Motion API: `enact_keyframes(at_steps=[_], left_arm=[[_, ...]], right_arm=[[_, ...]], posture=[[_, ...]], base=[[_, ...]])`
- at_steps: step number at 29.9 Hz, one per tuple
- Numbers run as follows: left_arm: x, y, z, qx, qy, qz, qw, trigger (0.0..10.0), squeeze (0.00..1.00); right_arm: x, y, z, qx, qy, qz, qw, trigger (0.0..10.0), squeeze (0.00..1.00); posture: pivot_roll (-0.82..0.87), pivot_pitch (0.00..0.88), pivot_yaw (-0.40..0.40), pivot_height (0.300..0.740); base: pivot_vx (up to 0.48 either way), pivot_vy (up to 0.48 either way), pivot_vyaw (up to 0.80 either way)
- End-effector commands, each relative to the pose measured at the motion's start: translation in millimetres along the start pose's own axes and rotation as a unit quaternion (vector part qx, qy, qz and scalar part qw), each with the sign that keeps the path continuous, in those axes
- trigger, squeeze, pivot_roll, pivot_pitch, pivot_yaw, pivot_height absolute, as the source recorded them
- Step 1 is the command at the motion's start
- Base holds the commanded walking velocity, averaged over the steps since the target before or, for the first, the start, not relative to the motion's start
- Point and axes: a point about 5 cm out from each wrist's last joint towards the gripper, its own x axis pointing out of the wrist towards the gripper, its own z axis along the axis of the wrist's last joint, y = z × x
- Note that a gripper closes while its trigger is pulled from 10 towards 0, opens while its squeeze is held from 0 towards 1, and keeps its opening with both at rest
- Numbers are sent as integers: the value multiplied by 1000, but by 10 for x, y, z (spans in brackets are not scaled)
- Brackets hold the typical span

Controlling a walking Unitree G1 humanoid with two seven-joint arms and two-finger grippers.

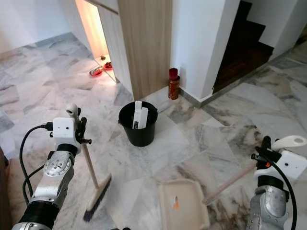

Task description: Sweep floor

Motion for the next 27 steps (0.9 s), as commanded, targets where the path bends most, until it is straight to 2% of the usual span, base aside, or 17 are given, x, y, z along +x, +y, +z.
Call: enact_keyframes(at_steps=[1,11,14,17,22,27], left_arm=[[58,27,127,-1,-31,4,1000,10000,0],[113,116,158,2,-42,24,999,10000,0],[80,138,157,10,-44,22,999,10000,0],[2,251,138,20,-47,37,998,10000,0],[-34,303,135,21,-50,46,997,10000,0],[-16,235,144,25,-49,26,998,10000,0]], right_arm=[[9,39,-12,-6,0,10,1000,10000,0],[111,268,-9,1,3,45,999,10000,0],[158,348,21,4,-2,57,998,10000,0],[192,477,4,10,1,78,997,10000,0],[226,533,6,13,4,89,996,10000,0],[288,514,24,15,-3,78,997,10000,0]], posture=[[-57,34,43,740],[-46,15,2,740],[-15,33,-12,740],[27,26,-35,740],[54,18,-45,740],[45,17,12,740]], base=[[0,0,0],[0,0,0],[0,0,0],[0,0,0],[0,0,0],[0,0,0]])
